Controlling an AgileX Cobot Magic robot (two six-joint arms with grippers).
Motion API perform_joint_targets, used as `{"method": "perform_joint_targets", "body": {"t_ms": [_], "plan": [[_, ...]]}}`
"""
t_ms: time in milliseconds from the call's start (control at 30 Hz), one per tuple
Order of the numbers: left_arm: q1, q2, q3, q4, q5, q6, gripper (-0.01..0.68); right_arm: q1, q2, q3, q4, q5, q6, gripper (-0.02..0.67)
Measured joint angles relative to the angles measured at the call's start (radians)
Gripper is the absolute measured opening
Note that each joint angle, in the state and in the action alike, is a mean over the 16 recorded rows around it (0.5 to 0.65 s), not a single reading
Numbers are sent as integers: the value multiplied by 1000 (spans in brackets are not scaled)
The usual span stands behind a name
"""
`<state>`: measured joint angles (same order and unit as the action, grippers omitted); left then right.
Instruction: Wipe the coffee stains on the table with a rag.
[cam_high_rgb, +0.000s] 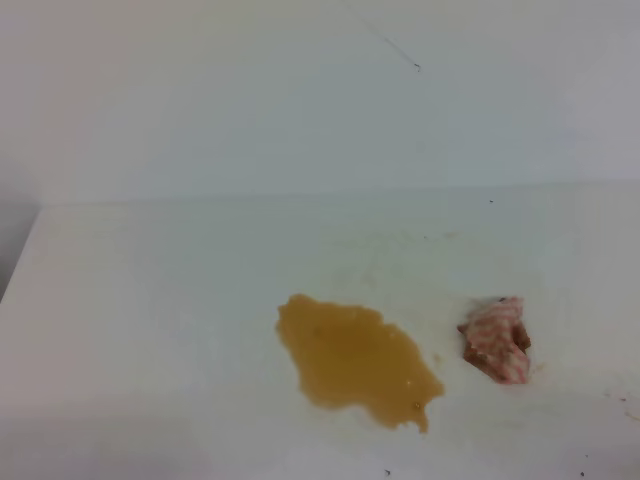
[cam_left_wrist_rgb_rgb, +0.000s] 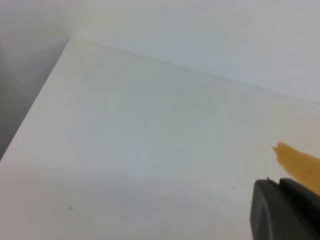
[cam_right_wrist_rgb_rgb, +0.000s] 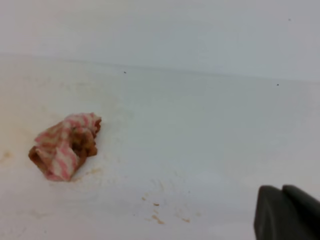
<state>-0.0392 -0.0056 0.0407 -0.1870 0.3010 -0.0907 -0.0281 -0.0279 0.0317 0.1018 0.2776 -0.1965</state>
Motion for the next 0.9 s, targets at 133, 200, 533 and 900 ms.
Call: {"method": "perform_joint_targets", "body": {"t_ms": [133,200,533,900], "plan": [[0,0,0,0,0,0,0,0,0,0,16,-5,0,-3],[0,0,0,0,0,0,0,0,0,0,21,-6,-1,-3],[0,0,0,0,0,0,0,0,0,0,33,-9,-7,-3],[0,0,0,0,0,0,0,0,0,0,34,-7,-9,-3]]}}
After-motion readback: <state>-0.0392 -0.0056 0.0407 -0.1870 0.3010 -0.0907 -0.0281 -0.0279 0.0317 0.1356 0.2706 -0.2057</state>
